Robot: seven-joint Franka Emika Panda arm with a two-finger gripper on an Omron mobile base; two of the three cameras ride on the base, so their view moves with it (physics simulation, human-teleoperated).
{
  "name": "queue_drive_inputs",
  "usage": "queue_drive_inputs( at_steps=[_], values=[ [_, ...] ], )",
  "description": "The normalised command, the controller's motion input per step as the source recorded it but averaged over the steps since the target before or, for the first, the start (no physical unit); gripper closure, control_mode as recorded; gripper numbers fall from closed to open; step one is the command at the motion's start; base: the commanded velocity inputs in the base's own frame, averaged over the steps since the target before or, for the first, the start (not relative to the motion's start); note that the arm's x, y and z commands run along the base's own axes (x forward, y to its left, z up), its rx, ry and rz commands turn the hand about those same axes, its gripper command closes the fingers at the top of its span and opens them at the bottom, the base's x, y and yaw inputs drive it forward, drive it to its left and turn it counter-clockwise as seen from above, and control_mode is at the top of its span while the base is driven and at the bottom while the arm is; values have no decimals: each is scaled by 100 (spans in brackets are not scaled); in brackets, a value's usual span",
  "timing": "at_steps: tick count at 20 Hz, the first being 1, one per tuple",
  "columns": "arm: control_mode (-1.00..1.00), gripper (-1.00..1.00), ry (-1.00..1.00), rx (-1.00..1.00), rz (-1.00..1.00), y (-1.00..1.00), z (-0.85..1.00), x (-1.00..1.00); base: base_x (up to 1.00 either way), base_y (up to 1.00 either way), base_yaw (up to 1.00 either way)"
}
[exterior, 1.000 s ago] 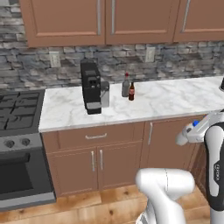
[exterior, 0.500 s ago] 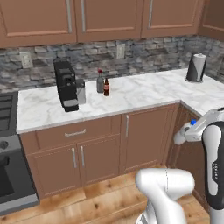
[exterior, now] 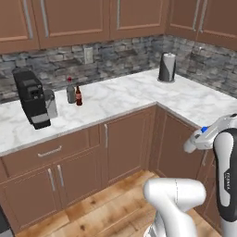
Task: Move the drinks to the dining counter.
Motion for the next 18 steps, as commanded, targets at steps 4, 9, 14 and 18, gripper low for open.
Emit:
queue_drive_inputs(
  at_steps=[4,9,14,18],
  values=[
    [100,100,0,0,0,0,0,0,-39,-7,-38],
    [100,100,0,0,0,0,0,0,-65,-25,-42],
    [100,100,0,0,0,0,0,0,-81,-36,-45],
    [100,100,0,0,0,0,0,0,-93,-44,-44]
  ],
)
